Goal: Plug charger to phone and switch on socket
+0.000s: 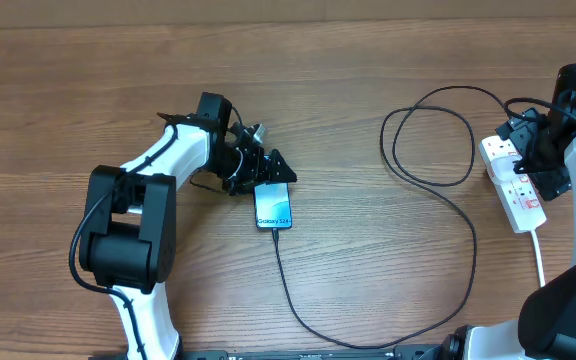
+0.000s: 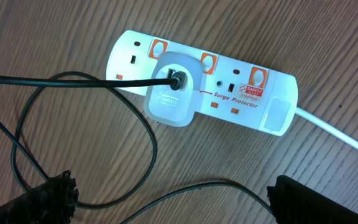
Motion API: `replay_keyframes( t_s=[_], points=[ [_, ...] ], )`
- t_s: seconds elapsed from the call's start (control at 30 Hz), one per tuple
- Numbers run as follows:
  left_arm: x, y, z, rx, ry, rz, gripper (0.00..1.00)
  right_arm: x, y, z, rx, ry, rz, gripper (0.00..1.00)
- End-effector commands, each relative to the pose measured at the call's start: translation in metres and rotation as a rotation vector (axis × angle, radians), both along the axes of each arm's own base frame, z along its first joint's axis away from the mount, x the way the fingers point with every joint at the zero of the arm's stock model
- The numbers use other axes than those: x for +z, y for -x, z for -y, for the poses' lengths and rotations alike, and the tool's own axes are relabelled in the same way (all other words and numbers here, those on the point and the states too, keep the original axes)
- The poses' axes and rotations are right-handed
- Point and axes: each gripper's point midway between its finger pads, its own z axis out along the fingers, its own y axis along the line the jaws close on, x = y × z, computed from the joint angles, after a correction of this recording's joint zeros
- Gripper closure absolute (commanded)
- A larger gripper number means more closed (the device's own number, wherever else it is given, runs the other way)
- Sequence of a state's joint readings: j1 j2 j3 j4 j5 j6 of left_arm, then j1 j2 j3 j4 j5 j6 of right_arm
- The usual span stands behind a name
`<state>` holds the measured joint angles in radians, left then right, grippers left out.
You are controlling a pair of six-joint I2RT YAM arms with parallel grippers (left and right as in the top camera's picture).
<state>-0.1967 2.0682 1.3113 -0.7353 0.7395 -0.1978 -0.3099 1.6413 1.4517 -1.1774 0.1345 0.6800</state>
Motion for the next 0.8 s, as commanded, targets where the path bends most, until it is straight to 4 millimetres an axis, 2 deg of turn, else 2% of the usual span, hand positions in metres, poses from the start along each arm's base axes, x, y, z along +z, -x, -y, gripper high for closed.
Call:
replay_keyframes(
  t_s=[0.0,0.07,0.27,0.43,0.6,0.7,0.77],
  points=[
    [-0.048,0.014,-0.037,0.036,-0.245,-0.074,0.08,0.004,0.001,0.002,0.002,0.004,0.011,0.0],
    [-0.048,0.014,-0.039,0.042,-0.256,-0.077,0.05,0.004,0.0,0.002,0.002,0.004,0.011,0.0],
    [-0.053,0.013,-0.047,0.043,-0.31,-0.069,0.04,0.004,0.0,0.002,0.001,0.004,0.012,0.0],
    [-0.06,0.014,-0.066,0.077,-0.428,-0.079,0.0,0.004,-0.001,0.002,-0.002,0.004,0.016,0.0],
    [-0.06,0.013,-0.066,0.09,-0.432,-0.083,0.0,0.005,-0.005,0.003,-0.008,0.004,0.036,0.0],
    [-0.057,0.01,-0.069,0.098,-0.436,-0.081,0.0,0.006,-0.007,0.003,-0.008,0.007,0.044,0.0],
    [-0.046,0.001,-0.072,0.118,-0.431,-0.069,0.0,0.006,-0.008,0.004,-0.008,0.009,0.05,0.0]
  ],
)
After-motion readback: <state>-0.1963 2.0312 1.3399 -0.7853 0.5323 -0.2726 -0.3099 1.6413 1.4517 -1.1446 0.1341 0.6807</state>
